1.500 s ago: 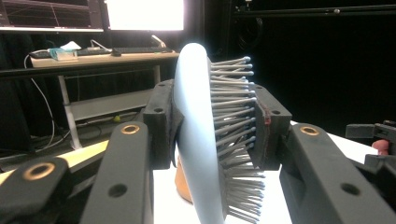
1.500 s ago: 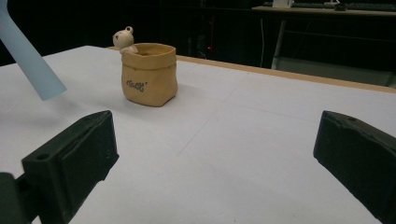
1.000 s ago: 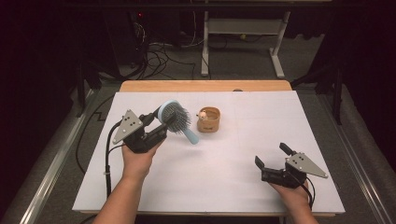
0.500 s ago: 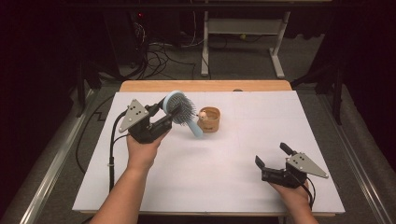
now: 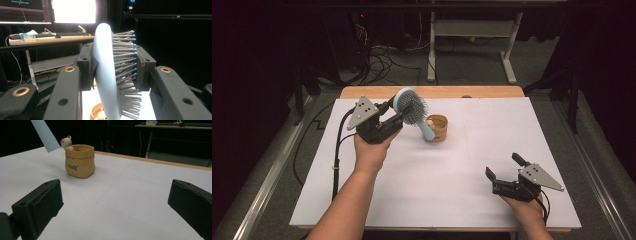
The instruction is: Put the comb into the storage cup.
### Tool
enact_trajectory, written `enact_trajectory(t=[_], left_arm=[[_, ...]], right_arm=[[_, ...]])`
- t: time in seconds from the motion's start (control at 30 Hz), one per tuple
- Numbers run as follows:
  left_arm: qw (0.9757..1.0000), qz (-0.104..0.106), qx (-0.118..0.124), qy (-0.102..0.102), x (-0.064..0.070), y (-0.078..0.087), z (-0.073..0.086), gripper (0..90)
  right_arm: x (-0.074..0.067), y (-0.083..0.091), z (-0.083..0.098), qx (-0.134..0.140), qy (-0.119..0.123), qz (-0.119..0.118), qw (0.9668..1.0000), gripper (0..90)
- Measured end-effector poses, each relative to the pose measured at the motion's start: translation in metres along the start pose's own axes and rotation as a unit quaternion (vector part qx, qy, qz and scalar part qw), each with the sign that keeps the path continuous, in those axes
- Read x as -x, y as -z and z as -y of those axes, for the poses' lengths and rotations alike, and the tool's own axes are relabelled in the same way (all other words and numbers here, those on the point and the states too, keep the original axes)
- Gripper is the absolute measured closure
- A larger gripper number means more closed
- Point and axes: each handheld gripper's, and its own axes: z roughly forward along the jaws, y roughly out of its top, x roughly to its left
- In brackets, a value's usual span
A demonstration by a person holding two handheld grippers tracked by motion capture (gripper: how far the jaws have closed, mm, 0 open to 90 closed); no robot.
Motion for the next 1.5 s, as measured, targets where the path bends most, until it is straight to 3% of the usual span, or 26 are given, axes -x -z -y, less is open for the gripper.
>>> enact_trajectory(t=[0.87, 1.27, 1.5], left_arm=[[0.9999, -0.006, 0.008, 0.003, -0.004, -0.037, -0.018, 58.8], [0.9999, -0.013, 0.003, -0.006, -0.003, -0.052, -0.020, 58.8], [0.9998, -0.020, -0.001, 0.000, -0.007, -0.057, -0.018, 58.7]], right_arm=[[0.000, 0.000, 0.001, -0.002, 0.001, -0.001, 1.0000, 0.0], [0.001, 0.001, 0.001, 0.003, 0.004, 0.000, 1.0000, 0.0], [0.001, 0.001, 0.001, 0.004, 0.005, 0.000, 1.0000, 0.0]])
